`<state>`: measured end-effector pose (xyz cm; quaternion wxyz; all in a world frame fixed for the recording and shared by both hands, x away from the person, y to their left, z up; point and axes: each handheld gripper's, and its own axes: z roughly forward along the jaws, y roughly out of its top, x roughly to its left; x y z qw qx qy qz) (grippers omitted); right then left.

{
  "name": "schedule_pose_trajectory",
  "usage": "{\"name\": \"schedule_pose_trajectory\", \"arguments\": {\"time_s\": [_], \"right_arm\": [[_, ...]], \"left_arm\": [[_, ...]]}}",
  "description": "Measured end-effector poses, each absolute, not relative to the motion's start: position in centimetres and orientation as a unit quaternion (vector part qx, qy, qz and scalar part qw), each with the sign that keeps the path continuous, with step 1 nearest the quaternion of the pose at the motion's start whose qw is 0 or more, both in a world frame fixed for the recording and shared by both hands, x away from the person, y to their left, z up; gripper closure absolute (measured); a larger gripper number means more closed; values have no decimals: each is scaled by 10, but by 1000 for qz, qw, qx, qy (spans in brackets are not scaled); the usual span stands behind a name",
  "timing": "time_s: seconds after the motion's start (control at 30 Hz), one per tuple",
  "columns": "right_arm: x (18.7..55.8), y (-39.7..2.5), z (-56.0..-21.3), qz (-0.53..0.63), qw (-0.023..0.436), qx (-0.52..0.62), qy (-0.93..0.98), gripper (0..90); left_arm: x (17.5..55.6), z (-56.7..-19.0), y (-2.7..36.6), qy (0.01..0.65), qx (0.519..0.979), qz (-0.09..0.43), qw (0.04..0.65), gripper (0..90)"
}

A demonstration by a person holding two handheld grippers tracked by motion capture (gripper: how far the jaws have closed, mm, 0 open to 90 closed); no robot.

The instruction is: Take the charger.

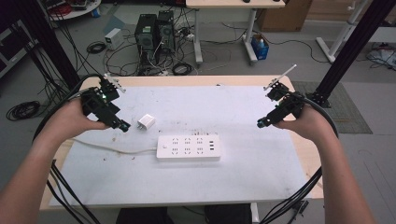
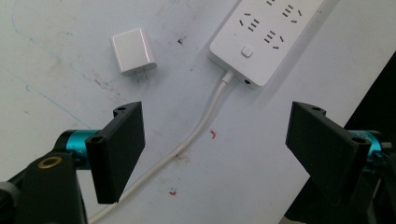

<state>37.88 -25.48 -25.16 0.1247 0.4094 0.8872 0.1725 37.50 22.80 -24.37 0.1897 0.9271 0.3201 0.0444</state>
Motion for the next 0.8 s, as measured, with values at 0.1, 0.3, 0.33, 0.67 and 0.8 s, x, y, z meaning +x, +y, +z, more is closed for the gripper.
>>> {"name": "schedule_pose_trajectory", "arguments": {"time_s": [0.1, 0.3, 0.33, 0.67, 0.8], "right_arm": [[380, -255, -251, 173, 126, 407, 888, 121], [384, -254, -252, 176, 124, 410, 886, 121], [385, -254, -252, 179, 124, 411, 885, 121], [385, -251, -250, 186, 133, 409, 884, 120], [385, -250, -250, 188, 137, 405, 884, 120]], "left_arm": [[378, -243, 229, 324, 926, 46, 188, 198], [381, -240, 228, 328, 924, 50, 189, 198], [383, -241, 228, 330, 924, 49, 186, 198], [408, -260, 216, 347, 920, 49, 176, 198], [421, -274, 206, 356, 918, 45, 167, 198]]}}
